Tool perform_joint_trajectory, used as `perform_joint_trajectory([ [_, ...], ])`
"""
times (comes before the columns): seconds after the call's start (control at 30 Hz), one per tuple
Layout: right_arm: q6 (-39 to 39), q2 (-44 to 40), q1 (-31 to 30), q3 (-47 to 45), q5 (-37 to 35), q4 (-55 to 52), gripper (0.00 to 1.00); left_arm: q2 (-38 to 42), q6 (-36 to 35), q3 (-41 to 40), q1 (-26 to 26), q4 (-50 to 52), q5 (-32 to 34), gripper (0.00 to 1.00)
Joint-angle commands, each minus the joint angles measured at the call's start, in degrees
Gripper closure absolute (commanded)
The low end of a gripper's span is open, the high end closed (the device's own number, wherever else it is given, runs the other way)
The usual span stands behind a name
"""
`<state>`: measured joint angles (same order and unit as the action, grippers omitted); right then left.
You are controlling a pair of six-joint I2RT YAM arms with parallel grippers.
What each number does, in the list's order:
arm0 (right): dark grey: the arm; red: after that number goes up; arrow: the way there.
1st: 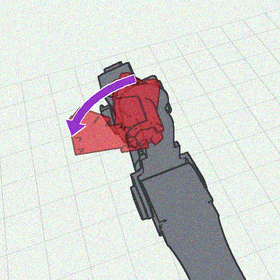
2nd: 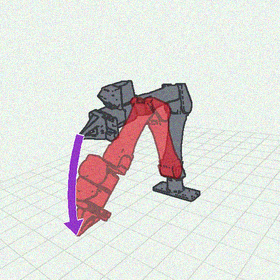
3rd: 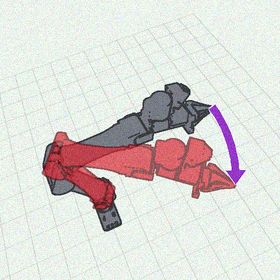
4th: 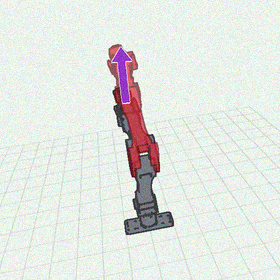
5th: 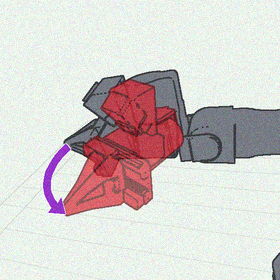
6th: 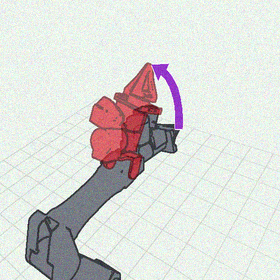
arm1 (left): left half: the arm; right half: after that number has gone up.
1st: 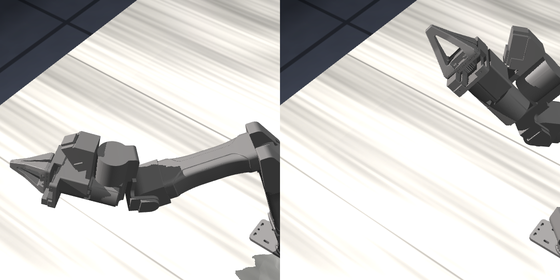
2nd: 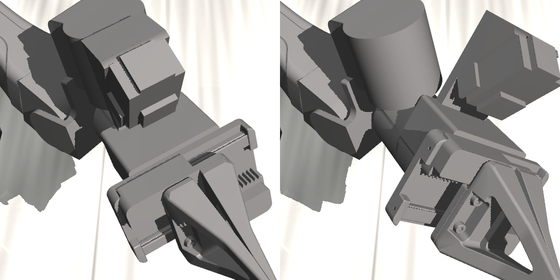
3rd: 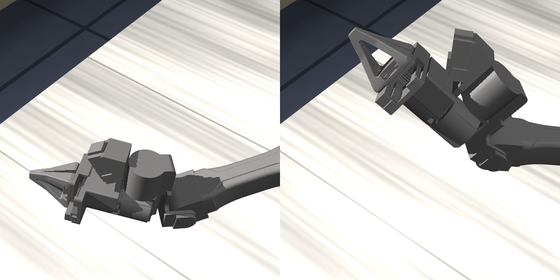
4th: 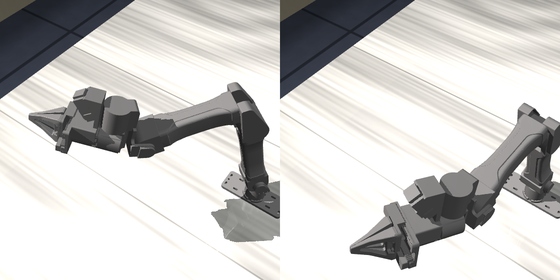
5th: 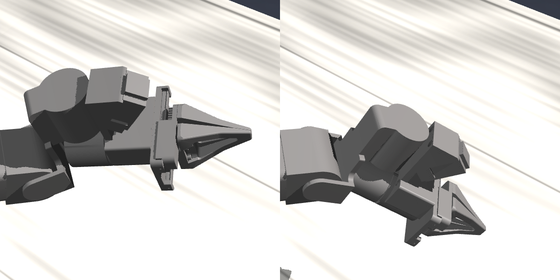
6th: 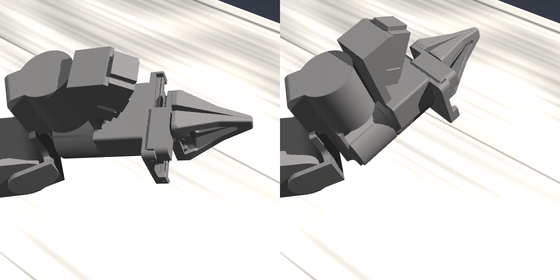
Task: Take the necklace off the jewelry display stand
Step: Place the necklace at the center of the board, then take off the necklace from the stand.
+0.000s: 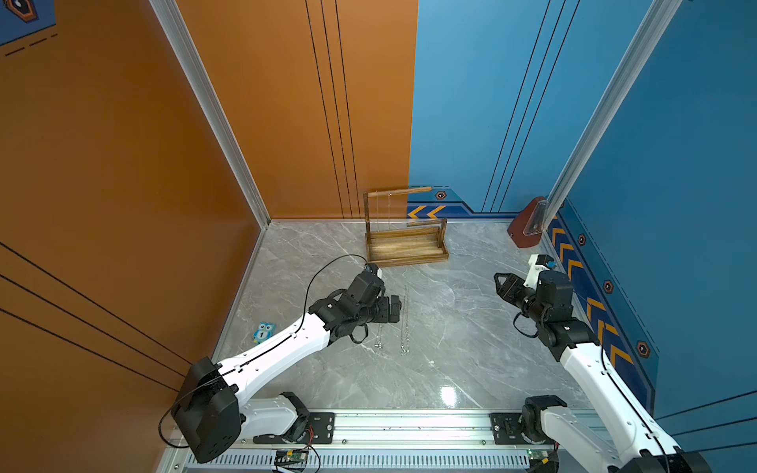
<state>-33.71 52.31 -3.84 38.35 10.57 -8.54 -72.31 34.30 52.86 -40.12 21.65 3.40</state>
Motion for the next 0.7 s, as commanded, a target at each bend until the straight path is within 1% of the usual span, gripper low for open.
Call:
perform_joint_trajectory([
  [0.0, 2.99, -1.31, 0.85, -1.21, 3.11, -0.83, 0.52, 1.01, -0.75, 0.99, 3.12, 2.98, -4.45, 0.02],
  [0.1, 4.32, -1.78, 0.0, -1.32, 3.69, -0.17, 0.54, 0.71, -2.88, 4.67, 8.21, 7.18, -9.75, 0.02],
  [0.13, 4.6, -1.85, -0.39, -1.26, 3.9, 0.06, 0.54, 0.61, -3.86, 5.73, 9.63, 9.03, -10.64, 0.02],
  [0.2, 5.06, -1.87, -1.26, -1.15, 4.32, 0.64, 0.54, 0.89, -6.03, 9.49, 11.27, 11.78, -10.75, 0.02],
  [0.3, 5.77, -1.57, -3.01, -0.52, 4.94, 1.39, 0.54, 0.87, -8.24, 12.19, 13.74, 14.27, -11.02, 0.02],
  [0.4, 6.99, -1.21, -5.67, 0.42, 5.47, 2.18, 0.54, 0.87, -8.88, 14.33, 17.06, 15.08, -12.25, 0.02],
  [0.53, 8.92, 1.48, -10.35, 3.13, 4.35, 1.96, 0.56, 2.08, -9.62, 15.63, 20.21, 14.99, -9.11, 0.02],
  [0.67, 11.26, 7.72, -15.72, 8.61, 2.3, -0.59, 0.57, 2.19, -9.29, 12.85, 20.91, 14.29, -4.64, 0.02],
])
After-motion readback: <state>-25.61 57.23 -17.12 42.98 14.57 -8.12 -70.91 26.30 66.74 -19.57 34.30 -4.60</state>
